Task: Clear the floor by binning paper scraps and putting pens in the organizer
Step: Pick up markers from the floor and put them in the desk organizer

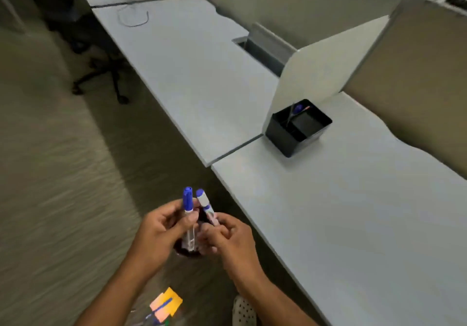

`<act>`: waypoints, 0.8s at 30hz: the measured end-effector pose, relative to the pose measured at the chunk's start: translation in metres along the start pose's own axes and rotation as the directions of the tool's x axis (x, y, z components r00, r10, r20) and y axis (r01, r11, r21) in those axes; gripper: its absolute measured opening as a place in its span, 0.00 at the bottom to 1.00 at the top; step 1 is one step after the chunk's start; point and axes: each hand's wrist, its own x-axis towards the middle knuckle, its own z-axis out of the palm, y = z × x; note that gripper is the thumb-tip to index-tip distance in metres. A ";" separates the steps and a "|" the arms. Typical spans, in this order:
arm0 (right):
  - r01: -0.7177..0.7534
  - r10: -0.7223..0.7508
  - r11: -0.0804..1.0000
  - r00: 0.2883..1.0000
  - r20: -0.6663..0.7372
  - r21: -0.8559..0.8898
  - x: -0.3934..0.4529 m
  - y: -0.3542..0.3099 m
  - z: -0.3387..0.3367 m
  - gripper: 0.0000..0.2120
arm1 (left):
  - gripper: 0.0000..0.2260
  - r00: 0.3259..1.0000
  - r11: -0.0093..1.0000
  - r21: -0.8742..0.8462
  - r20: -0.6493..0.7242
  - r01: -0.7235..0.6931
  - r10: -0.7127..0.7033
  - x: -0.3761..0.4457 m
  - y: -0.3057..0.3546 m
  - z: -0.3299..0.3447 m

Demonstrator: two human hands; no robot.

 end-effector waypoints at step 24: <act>0.386 -0.468 0.800 0.881 -0.075 -0.459 0.154 -0.153 -0.285 0.17 | 0.07 0.976 0.854 0.485 -0.002 -0.190 0.218 0.189 0.113 0.275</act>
